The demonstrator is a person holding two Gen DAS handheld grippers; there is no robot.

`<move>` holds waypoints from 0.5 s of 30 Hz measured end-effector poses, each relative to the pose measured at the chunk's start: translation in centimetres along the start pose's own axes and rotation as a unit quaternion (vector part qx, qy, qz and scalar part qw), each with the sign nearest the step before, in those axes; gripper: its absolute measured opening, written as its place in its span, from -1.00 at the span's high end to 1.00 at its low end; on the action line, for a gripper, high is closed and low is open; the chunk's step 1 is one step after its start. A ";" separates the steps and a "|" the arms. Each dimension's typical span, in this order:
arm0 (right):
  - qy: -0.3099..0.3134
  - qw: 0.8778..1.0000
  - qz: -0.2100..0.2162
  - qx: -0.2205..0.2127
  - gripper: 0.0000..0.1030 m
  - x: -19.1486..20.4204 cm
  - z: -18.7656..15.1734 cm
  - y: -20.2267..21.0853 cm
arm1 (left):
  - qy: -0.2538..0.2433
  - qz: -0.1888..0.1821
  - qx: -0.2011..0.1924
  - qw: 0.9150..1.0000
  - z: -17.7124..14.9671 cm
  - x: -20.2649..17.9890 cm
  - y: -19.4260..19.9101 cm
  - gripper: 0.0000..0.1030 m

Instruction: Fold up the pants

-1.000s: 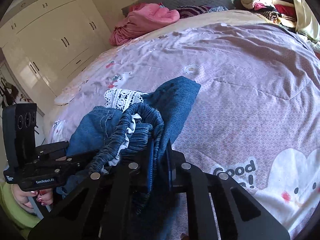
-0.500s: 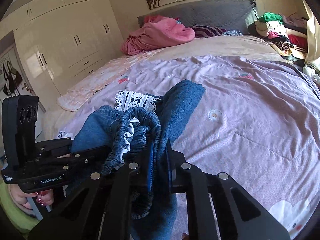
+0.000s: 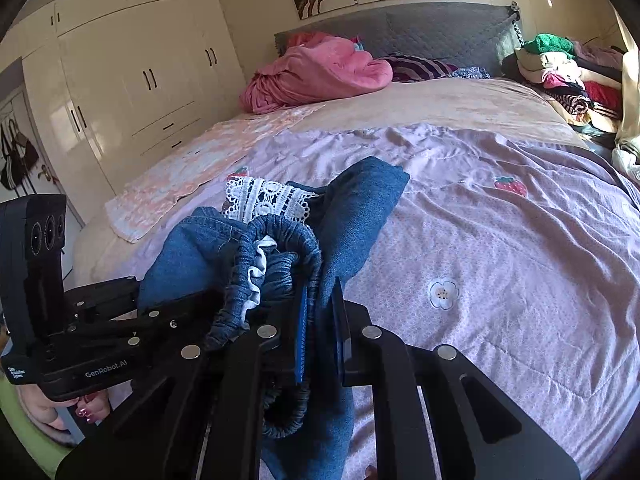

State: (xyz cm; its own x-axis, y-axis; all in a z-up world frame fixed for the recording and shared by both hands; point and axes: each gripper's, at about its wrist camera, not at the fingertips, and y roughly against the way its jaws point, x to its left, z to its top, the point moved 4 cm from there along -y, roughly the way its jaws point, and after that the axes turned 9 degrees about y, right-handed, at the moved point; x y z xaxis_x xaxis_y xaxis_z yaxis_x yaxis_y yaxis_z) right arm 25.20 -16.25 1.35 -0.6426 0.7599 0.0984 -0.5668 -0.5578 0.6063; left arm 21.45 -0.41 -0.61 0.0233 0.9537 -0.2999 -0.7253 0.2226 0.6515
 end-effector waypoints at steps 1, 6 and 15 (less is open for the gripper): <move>-0.001 1.000 -0.001 0.003 0.81 -0.1 0.0 -0.4 | 0.001 0.002 0.001 1.000 0.1 0.2 -0.4 0.56; -0.014 1.000 -0.003 0.026 0.81 -1.1 -0.4 -3.1 | 0.014 0.007 0.015 1.000 0.1 1.4 -2.6 0.56; -0.046 0.997 -0.002 0.062 0.81 -2.7 -2.6 -6.1 | 0.024 0.019 0.038 0.999 -1.3 3.1 -4.7 0.53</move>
State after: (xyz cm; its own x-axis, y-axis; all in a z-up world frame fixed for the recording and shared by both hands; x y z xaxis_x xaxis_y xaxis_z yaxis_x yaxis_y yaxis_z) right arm 29.05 -15.74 -4.64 -0.5876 0.7923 0.1643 -0.4971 -0.5136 0.6993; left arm 24.07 1.22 -5.52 -0.0369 0.9515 -0.3055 -0.6710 0.2029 0.7131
